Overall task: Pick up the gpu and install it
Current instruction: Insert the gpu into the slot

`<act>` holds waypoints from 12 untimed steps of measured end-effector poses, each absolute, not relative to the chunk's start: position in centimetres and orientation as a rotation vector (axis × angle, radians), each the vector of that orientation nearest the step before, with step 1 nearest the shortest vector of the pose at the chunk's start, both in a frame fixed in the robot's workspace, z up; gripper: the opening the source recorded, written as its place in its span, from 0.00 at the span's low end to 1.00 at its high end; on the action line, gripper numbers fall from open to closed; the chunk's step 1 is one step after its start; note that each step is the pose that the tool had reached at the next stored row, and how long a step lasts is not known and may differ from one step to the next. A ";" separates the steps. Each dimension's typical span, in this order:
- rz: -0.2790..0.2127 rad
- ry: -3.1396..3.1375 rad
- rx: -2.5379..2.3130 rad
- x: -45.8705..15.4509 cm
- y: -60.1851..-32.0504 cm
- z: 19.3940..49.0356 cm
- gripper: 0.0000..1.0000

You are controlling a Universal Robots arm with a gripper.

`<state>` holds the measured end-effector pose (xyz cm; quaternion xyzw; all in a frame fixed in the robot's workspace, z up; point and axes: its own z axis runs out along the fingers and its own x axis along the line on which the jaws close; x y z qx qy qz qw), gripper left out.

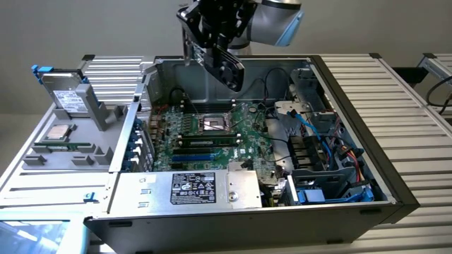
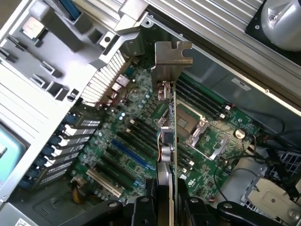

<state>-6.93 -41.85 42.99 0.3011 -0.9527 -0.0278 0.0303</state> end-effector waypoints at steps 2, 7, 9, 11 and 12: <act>-0.084 -2.918 0.982 -6.9 -41.8 43.0 0.28; -0.079 -2.868 1.112 -6.9 -41.8 42.9 0.28; -0.078 -2.847 1.164 -6.9 -41.8 42.9 0.28; -0.076 -2.824 1.216 -6.9 -41.8 42.9 0.28; -0.075 -2.813 1.241 -6.9 -41.8 42.9 0.28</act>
